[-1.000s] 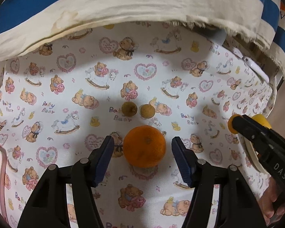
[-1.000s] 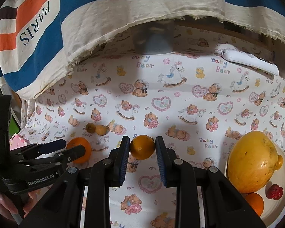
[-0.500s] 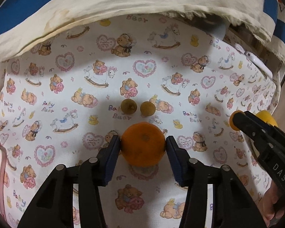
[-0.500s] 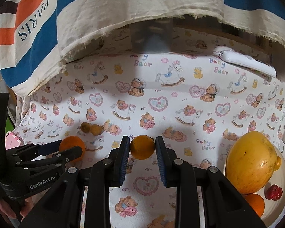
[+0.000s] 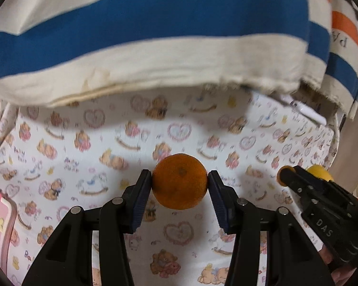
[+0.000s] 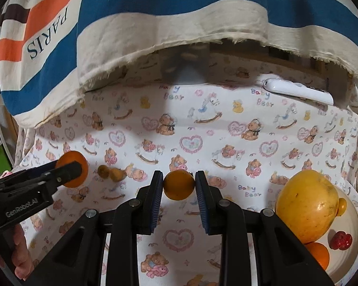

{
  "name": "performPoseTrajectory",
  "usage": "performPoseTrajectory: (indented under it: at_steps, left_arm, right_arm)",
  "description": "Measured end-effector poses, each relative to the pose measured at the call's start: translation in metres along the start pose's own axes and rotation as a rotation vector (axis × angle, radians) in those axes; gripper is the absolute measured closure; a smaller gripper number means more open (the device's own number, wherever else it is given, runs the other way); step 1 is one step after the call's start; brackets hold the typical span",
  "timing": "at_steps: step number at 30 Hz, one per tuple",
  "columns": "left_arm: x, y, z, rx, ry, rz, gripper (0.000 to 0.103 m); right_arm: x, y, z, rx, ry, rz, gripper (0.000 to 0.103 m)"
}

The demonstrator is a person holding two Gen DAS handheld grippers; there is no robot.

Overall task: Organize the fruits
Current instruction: 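Lift both oranges and carry them toward the cream plate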

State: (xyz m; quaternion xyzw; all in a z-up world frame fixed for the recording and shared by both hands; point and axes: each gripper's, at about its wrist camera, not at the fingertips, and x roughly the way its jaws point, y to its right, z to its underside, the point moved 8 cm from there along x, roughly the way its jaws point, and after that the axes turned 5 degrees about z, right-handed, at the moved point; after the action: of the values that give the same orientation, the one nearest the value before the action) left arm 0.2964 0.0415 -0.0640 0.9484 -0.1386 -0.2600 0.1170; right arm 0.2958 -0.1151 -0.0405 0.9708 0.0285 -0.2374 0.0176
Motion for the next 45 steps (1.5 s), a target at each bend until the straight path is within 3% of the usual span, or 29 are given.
performPoseTrajectory:
  at_steps: [7, 19, 24, 31, 36, 40, 45]
  left_arm:
    - [-0.007, 0.001, -0.002, 0.023, 0.049, -0.031, 0.055]
    - [-0.018, 0.000, -0.005, 0.025, 0.113, -0.020, 0.055]
    - [-0.025, 0.015, -0.006, 0.098, 0.150, -0.027, 0.055]
    - [-0.029, 0.041, -0.005, 0.229, 0.181, -0.048, 0.055]
    - [-0.032, 0.045, -0.005, 0.238, 0.192, -0.041, 0.055]
    - [-0.035, 0.049, -0.003, 0.234, 0.197, -0.040, 0.055]
    - [-0.050, 0.084, 0.001, 0.272, 0.210, 0.004, 0.055]
  right_arm:
    - [-0.007, 0.004, -0.002, 0.007, 0.035, 0.010, 0.074]
    - [-0.019, -0.004, -0.007, -0.041, 0.095, 0.051, 0.074]
    - [-0.032, -0.010, -0.010, -0.075, 0.164, 0.058, 0.074]
    - [-0.049, -0.009, -0.011, -0.103, 0.186, 0.062, 0.074]
    - [-0.083, 0.010, -0.010, -0.144, 0.236, 0.060, 0.074]
    - [-0.104, 0.038, 0.003, -0.140, 0.228, 0.053, 0.074]
    - [-0.129, 0.081, 0.015, -0.112, 0.240, 0.090, 0.074]
